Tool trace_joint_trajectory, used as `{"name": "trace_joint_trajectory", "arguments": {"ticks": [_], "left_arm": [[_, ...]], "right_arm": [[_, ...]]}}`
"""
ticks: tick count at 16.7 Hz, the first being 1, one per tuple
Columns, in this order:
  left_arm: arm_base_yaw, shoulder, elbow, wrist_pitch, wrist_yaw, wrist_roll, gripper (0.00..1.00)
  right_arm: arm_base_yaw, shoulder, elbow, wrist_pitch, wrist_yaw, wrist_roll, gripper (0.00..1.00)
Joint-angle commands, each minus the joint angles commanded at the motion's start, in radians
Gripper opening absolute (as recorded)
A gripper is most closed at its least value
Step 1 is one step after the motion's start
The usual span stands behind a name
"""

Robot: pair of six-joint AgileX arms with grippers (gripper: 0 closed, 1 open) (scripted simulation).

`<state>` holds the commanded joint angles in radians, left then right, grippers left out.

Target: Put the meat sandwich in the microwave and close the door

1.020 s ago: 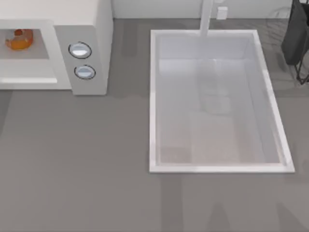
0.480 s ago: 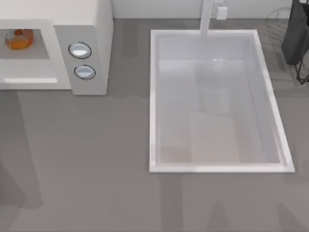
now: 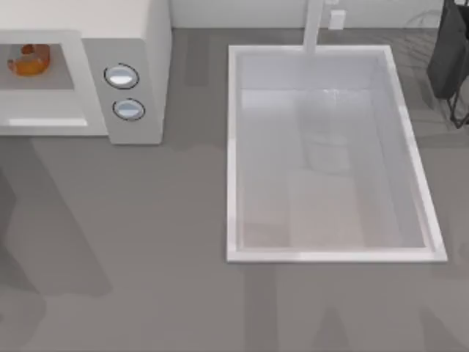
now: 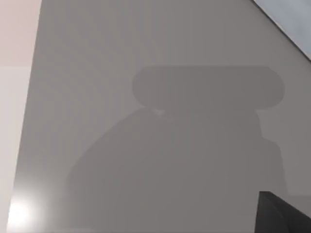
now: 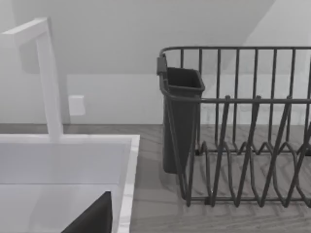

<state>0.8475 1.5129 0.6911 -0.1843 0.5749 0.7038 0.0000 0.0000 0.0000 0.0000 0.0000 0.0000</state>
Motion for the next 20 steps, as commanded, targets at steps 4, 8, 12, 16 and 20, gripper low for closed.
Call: {"name": "trace_joint_trajectory", "arguments": {"ticks": [4,8,12,16,20], "left_arm": [[-0.112,-0.107,-0.088,0.031,-0.065,-0.101,0.0],[-0.253,-0.241,-0.204,0.07,-0.153,-0.233,0.0],[-0.316,-0.302,-0.254,0.088,-0.191,-0.291,0.0],[-0.314,-0.299,-0.251,0.086,-0.189,-0.293,0.0],[-0.422,-0.33,-0.269,0.09,-0.261,-0.373,0.0]], "right_arm": [[0.0,0.0,0.0,0.0,0.0,0.0,1.0],[0.0,0.0,0.0,0.0,0.0,0.0,1.0],[0.0,0.0,0.0,0.0,0.0,0.0,1.0],[0.0,0.0,0.0,0.0,0.0,0.0,1.0],[0.0,0.0,0.0,0.0,0.0,0.0,1.0]]}}
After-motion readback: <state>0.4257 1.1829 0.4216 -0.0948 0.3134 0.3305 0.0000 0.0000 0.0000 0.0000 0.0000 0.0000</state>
